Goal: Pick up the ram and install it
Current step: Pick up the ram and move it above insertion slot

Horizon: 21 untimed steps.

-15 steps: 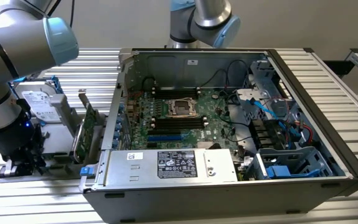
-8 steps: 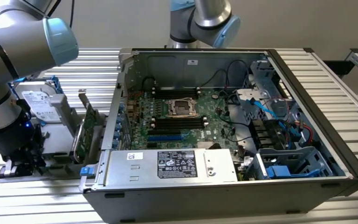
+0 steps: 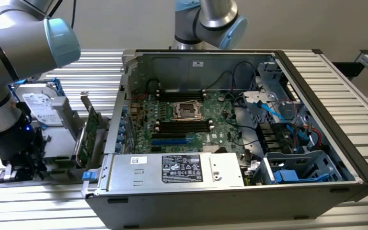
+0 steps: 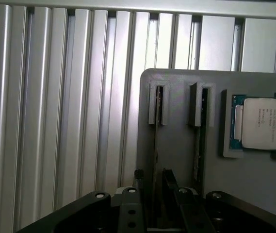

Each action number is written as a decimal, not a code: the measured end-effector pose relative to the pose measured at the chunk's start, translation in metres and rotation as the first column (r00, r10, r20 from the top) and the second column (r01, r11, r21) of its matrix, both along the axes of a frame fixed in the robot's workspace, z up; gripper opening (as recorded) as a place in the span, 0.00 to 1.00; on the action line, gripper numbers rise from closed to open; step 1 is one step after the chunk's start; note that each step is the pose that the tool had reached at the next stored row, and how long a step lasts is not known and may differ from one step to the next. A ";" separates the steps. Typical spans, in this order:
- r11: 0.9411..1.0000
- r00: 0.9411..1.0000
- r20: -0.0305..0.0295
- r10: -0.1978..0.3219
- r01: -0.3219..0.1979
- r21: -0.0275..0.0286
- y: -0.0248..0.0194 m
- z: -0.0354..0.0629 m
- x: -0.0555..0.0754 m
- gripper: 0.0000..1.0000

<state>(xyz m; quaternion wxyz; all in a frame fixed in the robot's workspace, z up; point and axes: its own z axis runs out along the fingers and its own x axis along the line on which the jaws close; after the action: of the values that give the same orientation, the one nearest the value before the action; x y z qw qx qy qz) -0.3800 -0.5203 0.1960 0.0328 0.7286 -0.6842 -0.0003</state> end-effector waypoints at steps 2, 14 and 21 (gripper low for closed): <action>1.000 1.000 0.000 0.000 0.000 0.000 0.0000 0.0000 0.000 0.30; 1.000 1.000 0.000 0.000 0.000 0.000 0.0000 -0.0001 0.000 0.18; 1.000 1.000 0.000 0.000 0.000 0.000 0.0000 0.0000 0.000 0.14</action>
<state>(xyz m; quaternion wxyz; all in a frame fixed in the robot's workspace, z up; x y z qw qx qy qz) -0.3800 -0.5203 0.1959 0.0328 0.7285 -0.6842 -0.0003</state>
